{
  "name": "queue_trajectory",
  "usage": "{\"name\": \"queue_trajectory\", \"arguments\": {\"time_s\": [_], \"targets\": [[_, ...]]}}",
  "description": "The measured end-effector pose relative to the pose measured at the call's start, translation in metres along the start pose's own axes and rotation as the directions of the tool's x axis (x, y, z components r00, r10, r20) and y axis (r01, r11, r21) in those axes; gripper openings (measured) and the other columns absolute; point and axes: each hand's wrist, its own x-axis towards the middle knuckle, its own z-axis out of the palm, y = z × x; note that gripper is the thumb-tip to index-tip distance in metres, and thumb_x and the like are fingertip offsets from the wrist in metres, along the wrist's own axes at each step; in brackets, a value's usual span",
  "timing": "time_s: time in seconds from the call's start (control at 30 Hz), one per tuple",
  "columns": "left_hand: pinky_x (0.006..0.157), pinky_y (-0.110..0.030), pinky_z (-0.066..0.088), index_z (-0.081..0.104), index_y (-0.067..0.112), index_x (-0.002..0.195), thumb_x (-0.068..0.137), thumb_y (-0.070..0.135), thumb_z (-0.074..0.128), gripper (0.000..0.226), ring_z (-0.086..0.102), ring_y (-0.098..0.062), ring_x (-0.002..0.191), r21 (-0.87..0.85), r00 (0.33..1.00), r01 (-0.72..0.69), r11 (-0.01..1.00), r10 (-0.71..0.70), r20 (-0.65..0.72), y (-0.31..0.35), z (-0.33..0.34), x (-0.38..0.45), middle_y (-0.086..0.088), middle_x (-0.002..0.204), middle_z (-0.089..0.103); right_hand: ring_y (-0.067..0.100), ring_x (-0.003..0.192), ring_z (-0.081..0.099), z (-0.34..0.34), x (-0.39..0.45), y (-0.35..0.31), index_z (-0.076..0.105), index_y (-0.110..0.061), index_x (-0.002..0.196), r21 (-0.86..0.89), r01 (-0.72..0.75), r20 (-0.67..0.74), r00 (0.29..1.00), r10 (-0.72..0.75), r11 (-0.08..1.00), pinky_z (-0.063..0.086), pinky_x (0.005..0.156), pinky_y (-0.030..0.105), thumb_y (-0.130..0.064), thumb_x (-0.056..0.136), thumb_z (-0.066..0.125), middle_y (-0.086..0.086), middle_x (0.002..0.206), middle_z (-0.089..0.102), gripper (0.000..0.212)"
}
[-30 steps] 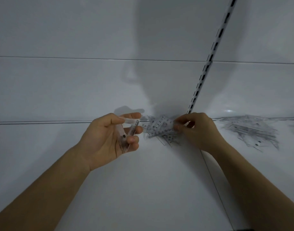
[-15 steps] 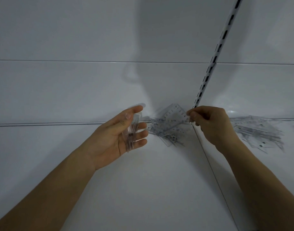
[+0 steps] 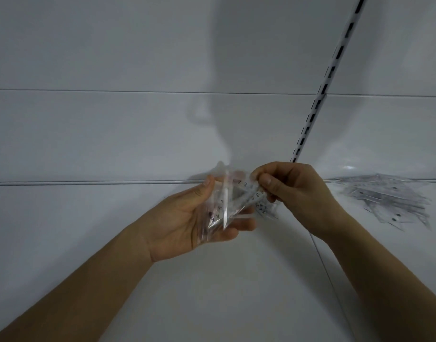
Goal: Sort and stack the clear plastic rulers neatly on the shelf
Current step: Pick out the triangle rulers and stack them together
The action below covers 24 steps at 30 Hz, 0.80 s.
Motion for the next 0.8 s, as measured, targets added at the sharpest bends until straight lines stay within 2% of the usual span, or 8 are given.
{"name": "queue_trajectory", "arguments": {"time_s": [0.07, 0.17, 0.27, 0.37, 0.5, 0.63, 0.7, 0.8], "targets": [[0.073, -0.031, 0.062, 0.068, 0.014, 0.128, 0.098, 0.045, 0.043, 0.05, 0.071, -0.033, 0.104, -0.018, 0.998, 0.042, 0.999, -0.041, 0.037, -0.003, -0.002, 0.0, -0.021, 0.13, 0.064, 0.009, 0.071, 0.063, 0.005, 0.001, 0.003, 0.077, -0.012, 0.098, -0.197, 0.094, -0.023, 0.995, -0.101, 0.976, 0.048, 0.067, 0.022, -0.004, 0.098, 0.062, 0.0, 0.084, 0.074, 0.017], [0.075, -0.032, 0.062, 0.064, 0.014, 0.134, 0.096, 0.04, 0.059, 0.046, 0.073, -0.029, 0.095, -0.092, 0.995, 0.058, 0.994, -0.049, 0.09, -0.003, -0.009, 0.001, -0.023, 0.129, 0.064, 0.013, 0.074, 0.066, 0.007, 0.001, 0.006, 0.078, -0.016, 0.095, -0.226, 0.115, -0.072, 0.988, -0.134, 0.967, 0.052, 0.066, 0.027, -0.008, 0.095, 0.068, -0.002, 0.085, 0.075, 0.013], [0.077, -0.035, 0.062, 0.059, 0.015, 0.139, 0.09, 0.033, 0.072, 0.054, 0.072, -0.031, 0.095, -0.13, 0.994, 0.009, 0.991, 0.006, 0.113, -0.004, -0.011, 0.002, -0.024, 0.123, 0.065, 0.012, 0.076, 0.066, 0.003, 0.0, 0.004, 0.077, -0.017, 0.092, -0.125, 0.101, -0.133, 0.984, -0.117, 0.987, 0.054, 0.066, 0.027, -0.008, 0.094, 0.067, -0.004, 0.085, 0.075, 0.014], [0.077, -0.039, 0.062, 0.057, 0.015, 0.14, 0.094, 0.031, 0.065, 0.049, 0.071, -0.036, 0.098, -0.177, 0.998, -0.045, 0.983, 0.054, 0.042, -0.002, -0.01, 0.002, -0.027, 0.121, 0.063, 0.014, 0.078, 0.061, -0.008, 0.0, -0.001, 0.074, -0.012, 0.093, 0.183, 0.03, -0.197, 0.98, 0.007, 0.983, 0.05, 0.069, 0.026, -0.014, 0.093, 0.063, 0.0, 0.085, 0.07, 0.011], [0.073, -0.039, 0.063, 0.05, 0.013, 0.144, 0.098, 0.035, 0.051, 0.051, 0.071, -0.039, 0.098, -0.18, 0.996, -0.078, 0.981, 0.069, -0.055, -0.002, -0.005, 0.004, -0.028, 0.122, 0.064, 0.017, 0.072, 0.056, -0.015, -0.002, -0.002, 0.075, -0.009, 0.091, 0.366, -0.1, -0.053, 0.99, 0.128, 0.925, 0.048, 0.067, 0.026, -0.018, 0.084, 0.063, 0.006, 0.079, 0.064, 0.016], [0.076, -0.036, 0.062, 0.061, 0.018, 0.131, 0.097, 0.036, 0.049, 0.041, 0.069, -0.043, 0.103, -0.038, 0.994, -0.1, 0.994, 0.098, -0.038, -0.005, 0.002, 0.005, -0.022, 0.125, 0.066, 0.018, 0.063, 0.051, 0.002, -0.002, 0.005, 0.073, -0.003, 0.094, 0.255, -0.195, 0.064, 0.981, 0.184, 0.947, 0.046, 0.062, 0.028, -0.015, 0.082, 0.07, 0.01, 0.073, 0.064, 0.017], [0.072, -0.035, 0.062, 0.068, 0.019, 0.124, 0.097, 0.035, 0.048, 0.037, 0.07, -0.043, 0.099, -0.002, 0.995, -0.094, 0.996, 0.094, -0.03, -0.006, 0.002, 0.003, -0.022, 0.123, 0.066, 0.016, 0.059, 0.054, 0.008, -0.002, 0.006, 0.074, -0.004, 0.091, 0.121, -0.179, 0.026, 0.984, 0.177, 0.976, 0.046, 0.059, 0.026, -0.011, 0.087, 0.072, 0.009, 0.073, 0.069, 0.008], [0.071, -0.031, 0.062, 0.06, 0.022, 0.137, 0.098, 0.039, 0.042, 0.046, 0.073, -0.036, 0.092, 0.093, 0.996, -0.088, 0.992, 0.09, -0.022, -0.006, 0.001, 0.002, -0.024, 0.13, 0.063, 0.011, 0.06, 0.064, 0.011, -0.003, 0.006, 0.075, -0.01, 0.085, -0.046, -0.086, -0.12, 0.99, 0.08, 0.995, 0.052, 0.059, 0.023, -0.009, 0.088, 0.075, 0.002, 0.072, 0.073, 0.003]]}}
